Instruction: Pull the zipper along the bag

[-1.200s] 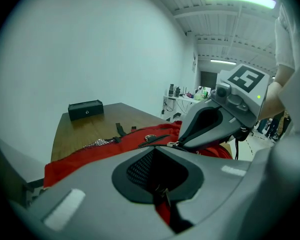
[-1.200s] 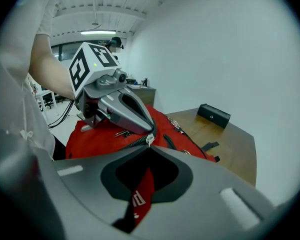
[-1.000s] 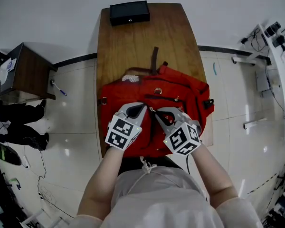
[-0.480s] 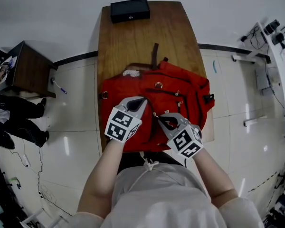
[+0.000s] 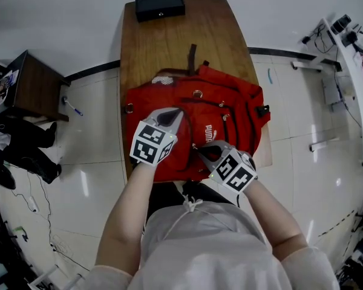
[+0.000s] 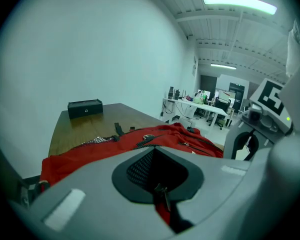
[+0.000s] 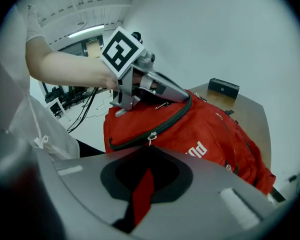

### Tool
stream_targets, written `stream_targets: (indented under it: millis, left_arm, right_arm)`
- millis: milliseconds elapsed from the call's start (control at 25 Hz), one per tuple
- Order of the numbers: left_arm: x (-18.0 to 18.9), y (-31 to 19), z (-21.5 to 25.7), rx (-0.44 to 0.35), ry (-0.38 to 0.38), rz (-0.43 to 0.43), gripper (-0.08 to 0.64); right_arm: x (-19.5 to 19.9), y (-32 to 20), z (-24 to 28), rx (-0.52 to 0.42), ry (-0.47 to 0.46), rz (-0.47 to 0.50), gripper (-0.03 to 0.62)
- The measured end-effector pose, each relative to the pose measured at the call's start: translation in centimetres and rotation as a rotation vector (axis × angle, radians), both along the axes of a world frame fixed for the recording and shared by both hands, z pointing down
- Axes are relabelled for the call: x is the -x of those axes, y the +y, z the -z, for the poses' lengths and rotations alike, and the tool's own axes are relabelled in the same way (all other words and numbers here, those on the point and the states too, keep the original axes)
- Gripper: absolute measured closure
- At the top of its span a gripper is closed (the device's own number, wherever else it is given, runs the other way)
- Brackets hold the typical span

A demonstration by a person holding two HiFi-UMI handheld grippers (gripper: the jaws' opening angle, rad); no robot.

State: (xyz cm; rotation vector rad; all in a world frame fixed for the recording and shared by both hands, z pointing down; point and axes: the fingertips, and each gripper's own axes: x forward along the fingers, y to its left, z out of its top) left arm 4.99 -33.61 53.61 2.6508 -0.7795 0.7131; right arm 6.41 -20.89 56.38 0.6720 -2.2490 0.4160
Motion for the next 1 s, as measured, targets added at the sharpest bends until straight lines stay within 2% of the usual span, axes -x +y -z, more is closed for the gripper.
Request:
stream_targets:
  millis: [400, 640, 1000]
  left_arm:
    - [0.0, 0.1, 0.1, -0.039, -0.002, 0.003, 0.554]
    - [-0.1, 0.1, 0.2, -0.047, 0.008, 0.004, 0.554]
    - [0.1, 0.4, 0.1, -0.035, 0.03, -0.005, 0.554]
  right_arm:
    - [2.1, 5.8, -2.0, 0.136, 0.001, 0.101, 0.583]
    - [3.5, 7.3, -2.6, 0.21, -0.016, 0.137, 0.583]
    - [5.9, 7.9, -3.3, 0.234, -0.039, 0.161, 0.581]
